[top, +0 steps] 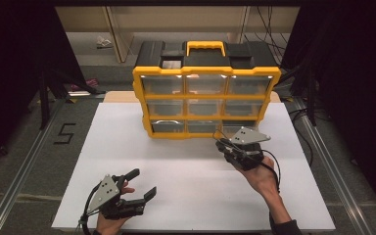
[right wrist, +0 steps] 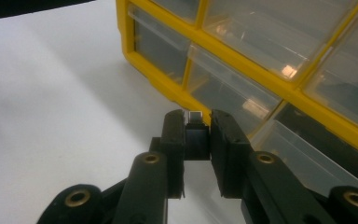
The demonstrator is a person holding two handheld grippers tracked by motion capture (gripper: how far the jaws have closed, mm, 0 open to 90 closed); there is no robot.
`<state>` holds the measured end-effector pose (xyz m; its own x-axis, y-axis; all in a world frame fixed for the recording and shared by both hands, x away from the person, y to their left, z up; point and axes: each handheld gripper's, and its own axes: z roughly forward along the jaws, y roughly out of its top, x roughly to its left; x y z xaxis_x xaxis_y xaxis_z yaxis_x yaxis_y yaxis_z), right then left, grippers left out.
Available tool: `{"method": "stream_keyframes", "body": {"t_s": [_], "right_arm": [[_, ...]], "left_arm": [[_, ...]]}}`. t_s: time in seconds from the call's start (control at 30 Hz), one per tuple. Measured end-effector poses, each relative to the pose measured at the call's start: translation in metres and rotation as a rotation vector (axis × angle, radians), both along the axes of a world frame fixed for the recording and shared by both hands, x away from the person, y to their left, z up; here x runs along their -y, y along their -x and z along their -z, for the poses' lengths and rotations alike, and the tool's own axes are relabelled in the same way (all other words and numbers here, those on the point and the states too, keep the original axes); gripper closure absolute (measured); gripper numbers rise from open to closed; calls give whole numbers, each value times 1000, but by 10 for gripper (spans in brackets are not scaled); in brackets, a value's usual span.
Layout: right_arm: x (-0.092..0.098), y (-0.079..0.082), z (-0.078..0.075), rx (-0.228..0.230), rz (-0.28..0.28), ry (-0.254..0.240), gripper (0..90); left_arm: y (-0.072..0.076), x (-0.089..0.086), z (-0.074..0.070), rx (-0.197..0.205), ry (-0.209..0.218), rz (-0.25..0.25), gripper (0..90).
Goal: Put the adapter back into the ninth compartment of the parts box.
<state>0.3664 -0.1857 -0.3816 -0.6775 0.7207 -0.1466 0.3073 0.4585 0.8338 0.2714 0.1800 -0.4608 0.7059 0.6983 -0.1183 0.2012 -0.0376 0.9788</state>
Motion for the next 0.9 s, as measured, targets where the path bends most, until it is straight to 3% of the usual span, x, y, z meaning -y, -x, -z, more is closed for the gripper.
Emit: {"method": "stream_keyframes", "body": {"t_s": [0.9], "right_arm": [[29,-9,-4,19,93,-48,764]], "left_arm": [[0,1,0,-1,-5,1,178]]}}
